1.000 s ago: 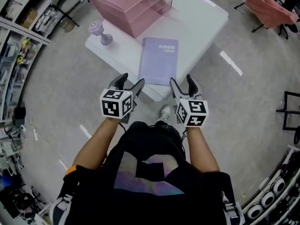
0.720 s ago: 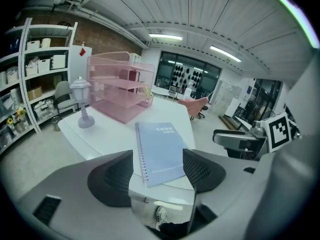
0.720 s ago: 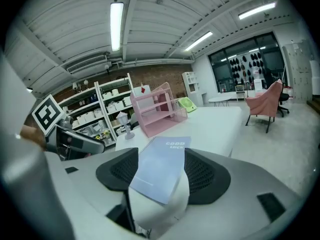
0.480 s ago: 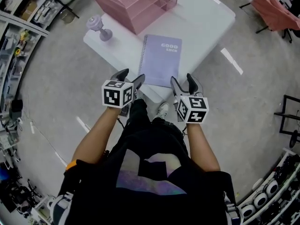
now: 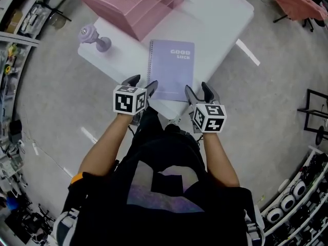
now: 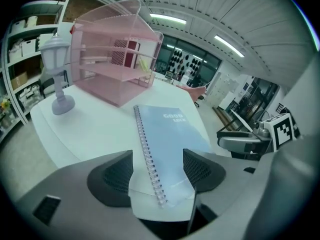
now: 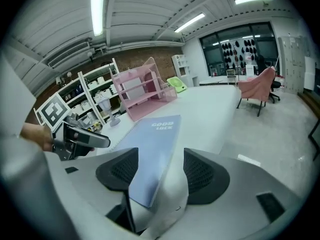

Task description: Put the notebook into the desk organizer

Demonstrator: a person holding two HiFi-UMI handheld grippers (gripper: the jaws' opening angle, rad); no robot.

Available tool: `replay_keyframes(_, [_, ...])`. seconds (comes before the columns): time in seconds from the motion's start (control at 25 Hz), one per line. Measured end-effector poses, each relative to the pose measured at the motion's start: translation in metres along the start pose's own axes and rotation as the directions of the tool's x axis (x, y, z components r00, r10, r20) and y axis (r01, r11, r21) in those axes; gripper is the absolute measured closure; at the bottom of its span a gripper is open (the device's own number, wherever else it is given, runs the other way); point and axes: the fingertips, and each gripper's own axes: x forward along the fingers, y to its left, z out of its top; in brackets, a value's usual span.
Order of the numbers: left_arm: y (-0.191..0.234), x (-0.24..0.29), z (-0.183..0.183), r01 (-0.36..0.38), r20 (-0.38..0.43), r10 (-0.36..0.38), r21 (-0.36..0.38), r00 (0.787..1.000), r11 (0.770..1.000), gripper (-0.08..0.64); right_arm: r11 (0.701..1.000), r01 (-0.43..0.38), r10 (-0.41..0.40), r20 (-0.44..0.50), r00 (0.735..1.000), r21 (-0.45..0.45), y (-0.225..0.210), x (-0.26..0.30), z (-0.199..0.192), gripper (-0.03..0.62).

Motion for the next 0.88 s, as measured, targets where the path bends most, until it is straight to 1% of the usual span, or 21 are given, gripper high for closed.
replay_keyframes(0.16, [0.005, 0.014, 0.003, 0.022, -0.039, -0.022, -0.005, 0.999, 1.0, 0.265, 0.999, -0.001, 0.002, -0.022, 1.0, 0.037, -0.001, 0.014, -0.002, 0.31])
replay_keyframes(0.4, [0.003, 0.025, 0.003, 0.044, -0.065, -0.045, -0.017, 0.997, 0.999, 0.266, 0.998, -0.02, 0.023, -0.051, 0.998, 0.059, -0.001, 0.03, -0.005, 0.313])
replay_keyframes(0.52, [0.004, 0.03, -0.001, 0.051, -0.079, -0.054, -0.038, 0.995, 0.998, 0.267, 0.997, -0.029, 0.034, -0.069, 0.997, 0.068, -0.001, 0.036, -0.009, 0.319])
replay_keyframes(0.76, [0.005, 0.03, -0.002, 0.048, -0.071, -0.055, -0.095, 0.996, 0.994, 0.267, 0.995, -0.035, 0.043, -0.088, 0.995, 0.097, -0.003, 0.04, -0.012, 0.336])
replay_keyframes(0.88, [0.004, 0.031, -0.002, 0.042, -0.07, -0.05, -0.101, 0.996, 0.994, 0.267, 0.992, -0.032, 0.044, -0.094, 0.995, 0.126, -0.006, 0.041, -0.012, 0.357])
